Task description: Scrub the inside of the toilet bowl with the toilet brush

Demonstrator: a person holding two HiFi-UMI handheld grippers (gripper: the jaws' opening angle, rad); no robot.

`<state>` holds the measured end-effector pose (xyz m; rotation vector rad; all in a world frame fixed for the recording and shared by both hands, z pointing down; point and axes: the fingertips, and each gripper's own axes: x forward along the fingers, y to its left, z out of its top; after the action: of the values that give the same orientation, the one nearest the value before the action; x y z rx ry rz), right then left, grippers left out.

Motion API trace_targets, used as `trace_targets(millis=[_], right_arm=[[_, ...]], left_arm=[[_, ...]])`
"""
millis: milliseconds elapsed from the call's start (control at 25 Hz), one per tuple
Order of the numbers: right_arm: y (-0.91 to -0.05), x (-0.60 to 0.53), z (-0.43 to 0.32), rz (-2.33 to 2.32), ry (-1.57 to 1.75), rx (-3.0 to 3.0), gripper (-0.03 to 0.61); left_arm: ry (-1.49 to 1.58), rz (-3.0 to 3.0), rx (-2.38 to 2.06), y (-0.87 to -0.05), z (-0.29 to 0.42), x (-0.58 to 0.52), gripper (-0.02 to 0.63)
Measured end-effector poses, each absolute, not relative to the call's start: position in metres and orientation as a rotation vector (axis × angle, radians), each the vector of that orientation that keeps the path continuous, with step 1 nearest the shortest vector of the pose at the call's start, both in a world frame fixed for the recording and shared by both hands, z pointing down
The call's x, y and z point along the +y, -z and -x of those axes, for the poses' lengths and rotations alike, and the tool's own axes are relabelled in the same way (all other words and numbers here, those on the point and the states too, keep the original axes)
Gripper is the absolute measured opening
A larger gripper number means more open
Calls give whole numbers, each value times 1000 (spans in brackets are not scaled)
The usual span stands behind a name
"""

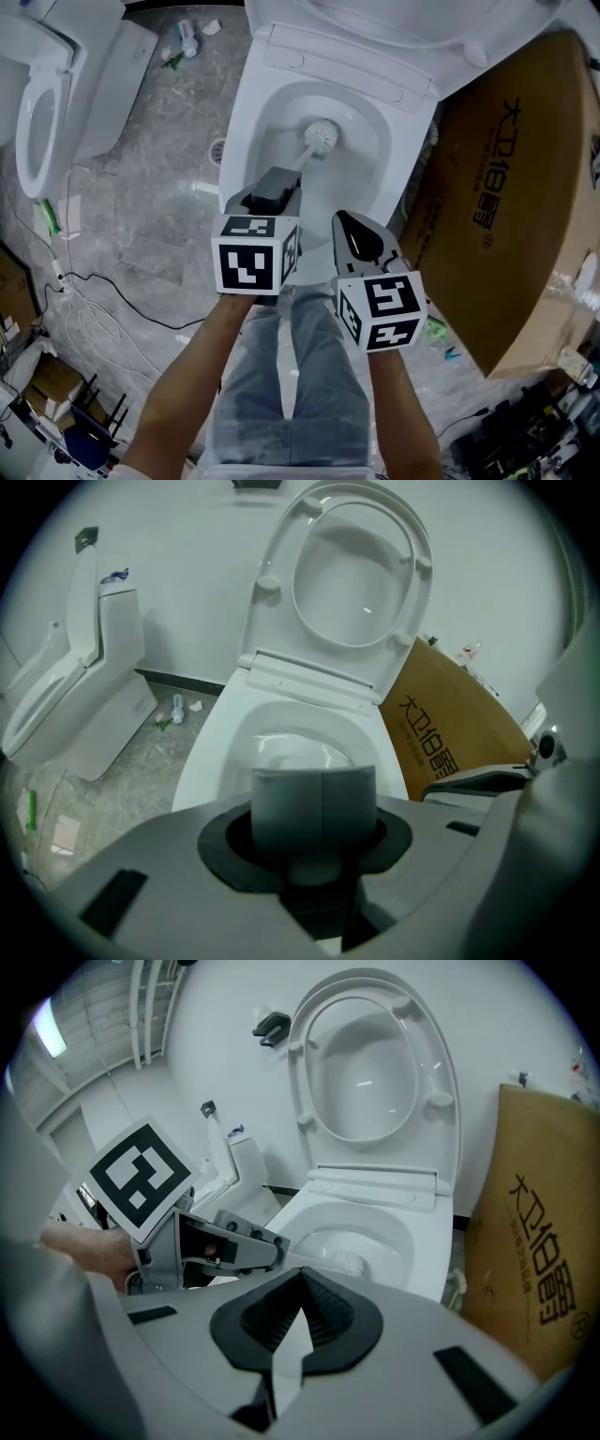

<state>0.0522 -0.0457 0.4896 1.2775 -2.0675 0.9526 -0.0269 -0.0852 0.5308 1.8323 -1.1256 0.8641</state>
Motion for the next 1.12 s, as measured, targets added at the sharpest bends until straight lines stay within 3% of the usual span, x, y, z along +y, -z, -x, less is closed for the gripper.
trace_targets(millis=[1120], right_arm=[[-478, -17, -20, -1299, -953, -2072, 2]], left_arm=[[-933, -1800, -1155, -520, 85, -46, 156]])
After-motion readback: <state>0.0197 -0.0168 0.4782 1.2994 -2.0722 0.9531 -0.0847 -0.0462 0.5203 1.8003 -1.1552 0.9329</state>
